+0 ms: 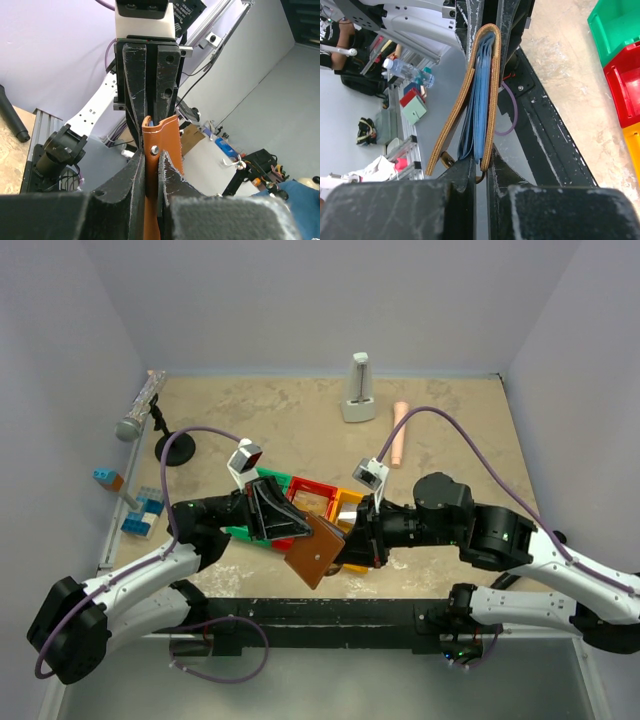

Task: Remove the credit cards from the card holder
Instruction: Open the card holder.

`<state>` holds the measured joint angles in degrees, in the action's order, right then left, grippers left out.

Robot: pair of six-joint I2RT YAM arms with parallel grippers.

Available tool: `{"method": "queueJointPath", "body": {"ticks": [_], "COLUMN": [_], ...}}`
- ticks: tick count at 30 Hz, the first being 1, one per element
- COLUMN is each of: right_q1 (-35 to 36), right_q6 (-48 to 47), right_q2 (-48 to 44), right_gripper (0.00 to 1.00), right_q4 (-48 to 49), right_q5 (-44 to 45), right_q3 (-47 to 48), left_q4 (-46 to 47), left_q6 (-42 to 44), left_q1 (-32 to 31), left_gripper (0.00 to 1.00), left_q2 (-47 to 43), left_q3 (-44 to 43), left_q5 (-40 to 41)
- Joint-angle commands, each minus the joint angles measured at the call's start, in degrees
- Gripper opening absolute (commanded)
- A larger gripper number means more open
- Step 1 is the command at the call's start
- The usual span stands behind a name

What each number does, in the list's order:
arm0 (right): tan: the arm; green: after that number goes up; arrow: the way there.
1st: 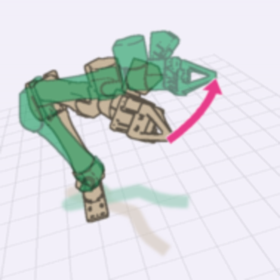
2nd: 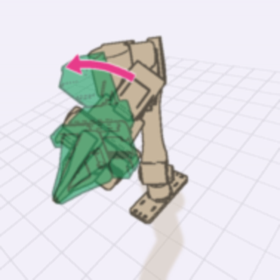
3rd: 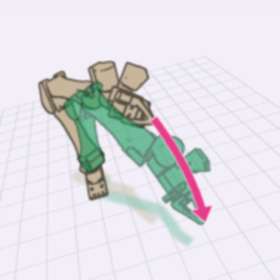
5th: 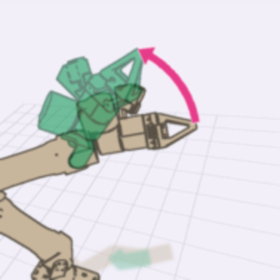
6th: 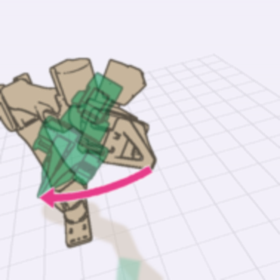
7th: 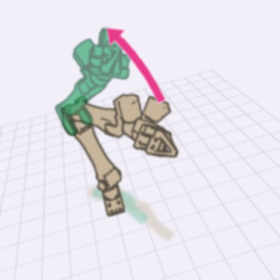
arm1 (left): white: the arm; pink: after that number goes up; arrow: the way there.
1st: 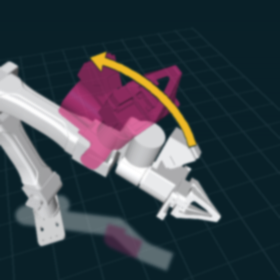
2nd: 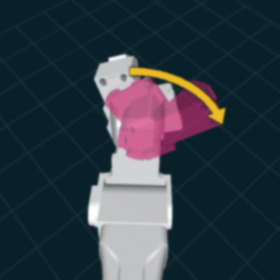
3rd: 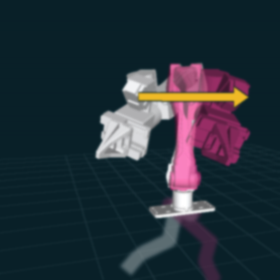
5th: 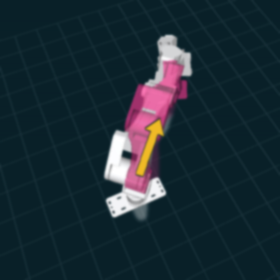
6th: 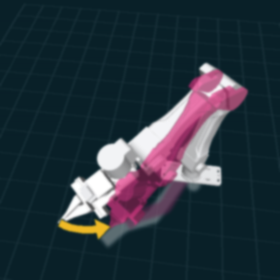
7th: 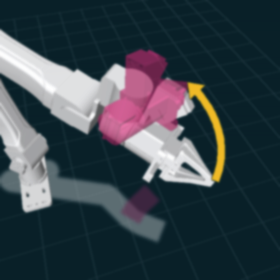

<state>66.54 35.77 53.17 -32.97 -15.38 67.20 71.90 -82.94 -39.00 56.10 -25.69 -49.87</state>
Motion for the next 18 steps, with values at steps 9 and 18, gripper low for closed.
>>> {"method": "queueJointPath", "body": {"ticks": [9,18], "right_q1": [-0.7,-0.7], "right_q6": [1.8,3.0], "right_q2": [0.3,0.5], "right_gripper": [0.37,0.53], "right_q4": [9.6,13.2], "right_q5": [6.4,6.8], "right_q3": [-3.4,-3.8], "left_q4": [17.1,15.5], "left_q6": [1.8,5.5], "left_q1": [-1.3,-2.0], "left_gripper": [0.00,0.00], "left_q2": [-2.2,-4.5], "left_q3": [0.8,3.5], "left_q5": [5.5,10.4]}}
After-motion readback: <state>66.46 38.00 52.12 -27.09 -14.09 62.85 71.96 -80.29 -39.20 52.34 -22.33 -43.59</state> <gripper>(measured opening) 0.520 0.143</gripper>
